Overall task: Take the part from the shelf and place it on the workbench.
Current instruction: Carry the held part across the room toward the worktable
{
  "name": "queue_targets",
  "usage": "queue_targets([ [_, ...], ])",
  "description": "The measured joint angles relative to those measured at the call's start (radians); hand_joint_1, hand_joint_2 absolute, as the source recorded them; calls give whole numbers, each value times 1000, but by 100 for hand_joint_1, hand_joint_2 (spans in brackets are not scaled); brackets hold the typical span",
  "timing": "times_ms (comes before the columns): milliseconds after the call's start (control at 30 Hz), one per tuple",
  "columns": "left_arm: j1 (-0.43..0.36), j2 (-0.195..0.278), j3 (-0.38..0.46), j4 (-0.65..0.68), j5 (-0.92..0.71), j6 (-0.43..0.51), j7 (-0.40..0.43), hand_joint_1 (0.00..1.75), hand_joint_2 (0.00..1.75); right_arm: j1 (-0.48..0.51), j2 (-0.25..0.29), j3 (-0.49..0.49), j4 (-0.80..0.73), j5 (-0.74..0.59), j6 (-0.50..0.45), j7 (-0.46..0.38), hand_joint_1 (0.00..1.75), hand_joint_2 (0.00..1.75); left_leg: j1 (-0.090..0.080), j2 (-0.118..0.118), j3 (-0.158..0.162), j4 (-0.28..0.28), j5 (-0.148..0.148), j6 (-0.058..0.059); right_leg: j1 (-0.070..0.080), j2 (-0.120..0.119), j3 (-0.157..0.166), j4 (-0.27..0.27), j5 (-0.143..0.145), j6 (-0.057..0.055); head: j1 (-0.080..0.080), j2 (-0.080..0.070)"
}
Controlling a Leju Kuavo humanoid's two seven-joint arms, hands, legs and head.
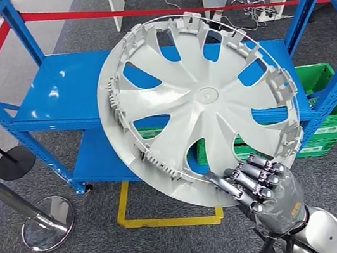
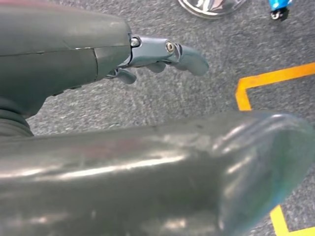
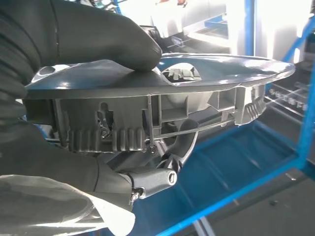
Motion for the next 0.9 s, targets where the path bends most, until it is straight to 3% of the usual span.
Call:
queue_targets([
  [33,1,1,0,-2,1,0,0,0,0,-4,0,6,2,1,0,3,175,175,-1,0,-15,1,11,3,-1,1,-14,67,-51,2,8,0],
  [67,3,2,0,-4,3,0,0,0,0,-7,0,11,5,2,0,6,175,175,-1,0,-30,2,23,3,-1,1,-21,132,-83,5,16,0],
  [100,4,3,0,-6,4,1,0,0,0,-9,0,16,8,3,0,8,175,175,-1,0,-46,4,34,3,-2,1,-19,178,-89,8,24,0],
  [133,5,4,0,-7,4,1,0,0,0,-11,0,20,10,4,0,10,175,175,-1,1,-60,6,44,1,-2,1,-3,193,-72,9,34,0],
  [167,6,4,0,-7,4,1,0,0,0,-12,0,24,12,5,0,10,175,175,-1,1,-74,10,54,-1,-3,1,31,169,-41,11,45,0],
  [200,8,4,0,-8,5,1,0,0,0,-14,0,27,13,5,0,11,175,175,0,0,-87,14,61,-4,-4,1,80,112,-13,11,59,0],
  [233,9,5,0,-10,5,1,0,0,0,-16,0,29,14,6,0,12,175,175,-1,0,-99,20,68,-9,-4,2,136,36,-2,11,74,0],
  [300,11,8,0,-14,5,2,0,0,0,-19,1,33,16,6,0,12,175,175,-4,-1,-120,30,85,-18,-3,5,220,-96,-19,9,92,0],
  [333,12,10,0,-15,5,3,0,0,0,-20,1,35,16,6,0,12,175,175,-5,-1,-129,33,96,-23,-2,7,234,-127,-31,8,96,0],
  [400,14,13,0,-16,5,4,0,0,0,-22,1,37,18,6,0,13,175,175,-4,-2,-142,36,107,-31,-2,6,226,-135,-29,0,98,0],
  [467,16,16,0,-18,5,6,4,0,0,-25,3,40,19,6,0,13,175,175,-1,-3,-159,76,59,-43,-6,0,211,-131,-16,-16,92,0],
  [567,18,19,1,-22,4,13,14,0,0,-31,10,44,21,11,0,15,175,175,3,-3,-204,268,-78,-54,-4,-7,177,-116,1,-35,76,0],
  [600,19,20,1,-24,4,14,17,0,0,-32,12,45,22,13,0,16,175,175,3,-3,-209,323,-96,-55,-3,-9,162,-108,7,-37,72,0],
  [633,19,21,1,-27,3,15,18,0,0,-33,14,47,22,14,0,17,175,175,3,-3,-203,349,-90,-53,-1,-10,145,-101,14,-37,69,0],
  [667,20,21,1,-29,3,15,19,0,0,-34,15,48,22,15,0,17,175,175,3,-3,-180,338,-67,-50,1,-10,129,-93,20,-38,66,0],
  [733,20,24,2,-34,2,16,19,0,0,-35,19,51,22,15,0,17,175,175,2,-3,-92,230,-27,-39,5,-10,103,-80,31,-37,64,0],
  [800,19,27,2,-39,2,16,19,0,0,-37,21,54,22,15,0,17,175,175,-1,-4,-10,103,-34,-29,8,-10,87,-74,45,-31,64,0],
  [833,19,28,2,-41,1,16,19,0,0,-38,22,55,22,15,0,17,175,175,-3,-5,6,69,-45,-26,9,-10,82,-75,53,-26,64,0],
  [900,19,30,2,-44,2,17,19,0,0,-43,24,57,22,13,0,15,175,175,-4,-3,4,47,-40,-19,8,-10,70,-75,68,-15,63,0],
])
